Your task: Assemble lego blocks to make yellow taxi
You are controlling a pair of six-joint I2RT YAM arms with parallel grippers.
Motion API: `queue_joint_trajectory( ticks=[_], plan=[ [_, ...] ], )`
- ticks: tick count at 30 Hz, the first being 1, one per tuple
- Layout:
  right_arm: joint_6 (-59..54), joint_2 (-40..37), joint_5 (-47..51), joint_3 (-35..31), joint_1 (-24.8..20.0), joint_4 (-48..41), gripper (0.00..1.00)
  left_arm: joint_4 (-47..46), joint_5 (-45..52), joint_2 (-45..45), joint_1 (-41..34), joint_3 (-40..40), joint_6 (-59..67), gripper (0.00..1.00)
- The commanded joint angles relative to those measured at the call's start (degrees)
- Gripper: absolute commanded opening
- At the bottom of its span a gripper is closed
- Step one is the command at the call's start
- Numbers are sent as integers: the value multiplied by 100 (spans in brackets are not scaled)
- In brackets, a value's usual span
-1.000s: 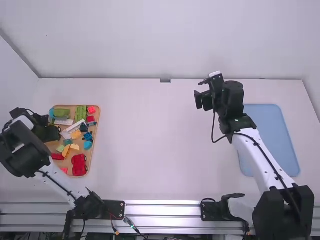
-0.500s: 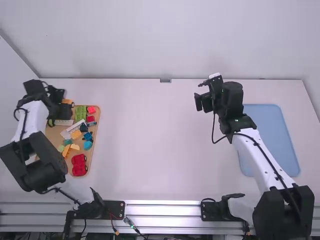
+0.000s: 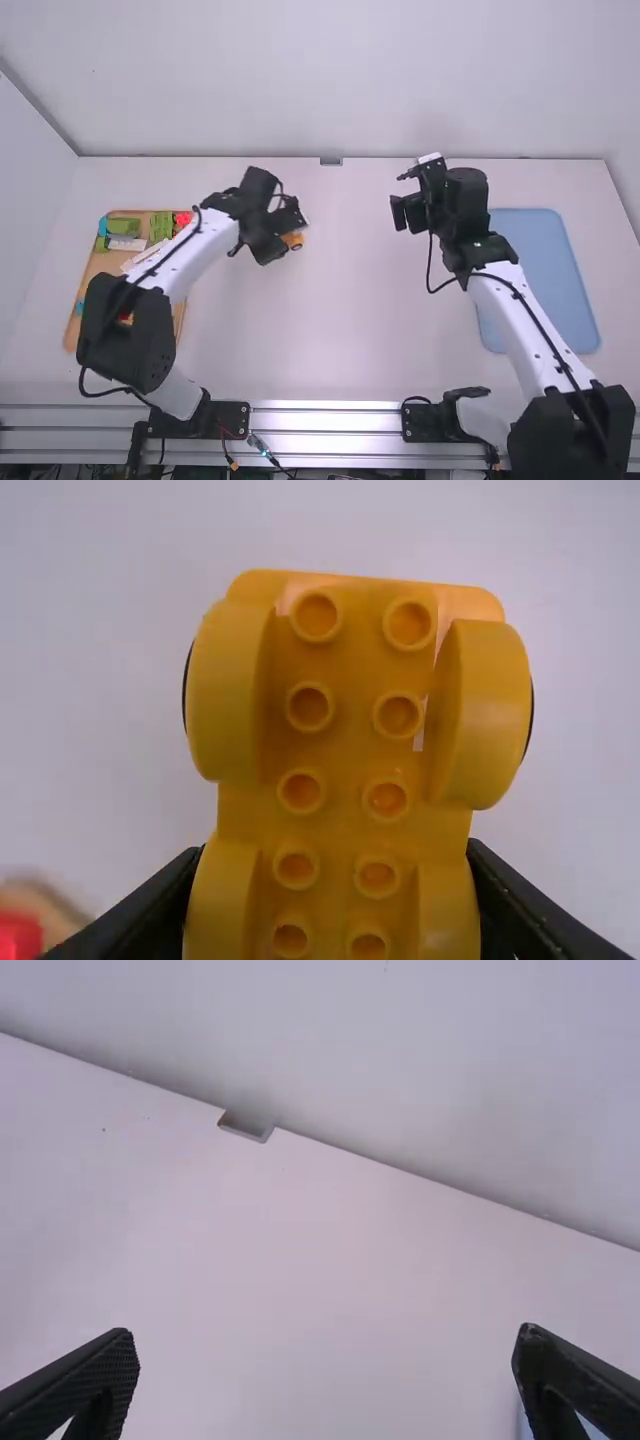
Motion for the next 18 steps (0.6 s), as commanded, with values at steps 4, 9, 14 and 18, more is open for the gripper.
queue_joint_trajectory(
  ticks=[4,9,14,18],
  plan=[
    [28,-616,-15,214,26,-485,99,131,0,599,-916,-28,695,12],
    [31,-863,-17,212,26,-876,99,315,4,1191,-1462,-28,857,13],
    [31,-857,-15,212,26,-872,99,586,72,1620,-1823,-33,837,14],
    [31,-852,-13,212,28,-870,99,787,13,1781,-1943,-133,597,22]
  ],
)
